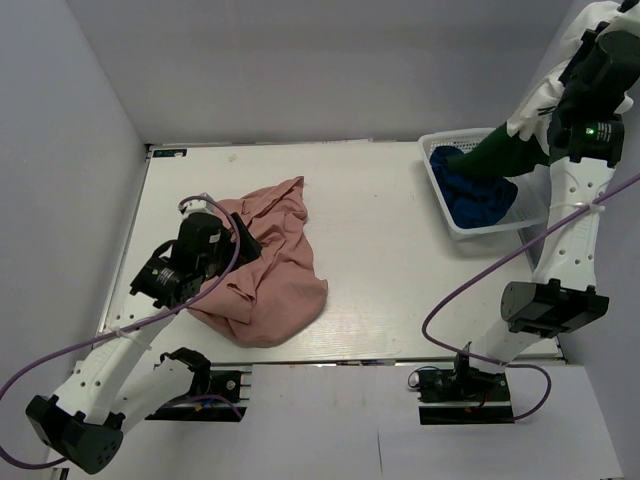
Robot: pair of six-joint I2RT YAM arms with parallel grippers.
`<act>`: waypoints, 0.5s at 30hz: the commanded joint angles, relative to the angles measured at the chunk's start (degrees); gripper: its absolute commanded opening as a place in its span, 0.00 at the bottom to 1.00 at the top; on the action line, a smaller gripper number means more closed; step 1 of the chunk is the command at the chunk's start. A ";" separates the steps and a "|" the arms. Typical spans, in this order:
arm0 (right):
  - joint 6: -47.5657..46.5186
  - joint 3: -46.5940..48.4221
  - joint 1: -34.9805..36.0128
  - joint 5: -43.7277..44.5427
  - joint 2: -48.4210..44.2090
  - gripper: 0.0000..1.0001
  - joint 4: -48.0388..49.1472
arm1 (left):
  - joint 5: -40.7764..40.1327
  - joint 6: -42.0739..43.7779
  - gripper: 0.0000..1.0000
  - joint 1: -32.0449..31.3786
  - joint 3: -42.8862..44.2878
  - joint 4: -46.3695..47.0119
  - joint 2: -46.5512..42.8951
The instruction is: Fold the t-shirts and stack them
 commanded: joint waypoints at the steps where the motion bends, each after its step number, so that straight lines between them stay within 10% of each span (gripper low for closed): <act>1: 0.93 -2.26 -0.02 -4.80 -2.85 0.00 5.40 | 1.22 0.53 1.00 -0.20 -0.71 2.40 -0.60; 15: 8.67 -43.29 0.42 -16.59 -3.29 0.00 16.98 | 0.61 0.00 1.00 -0.20 -1.33 0.99 -2.26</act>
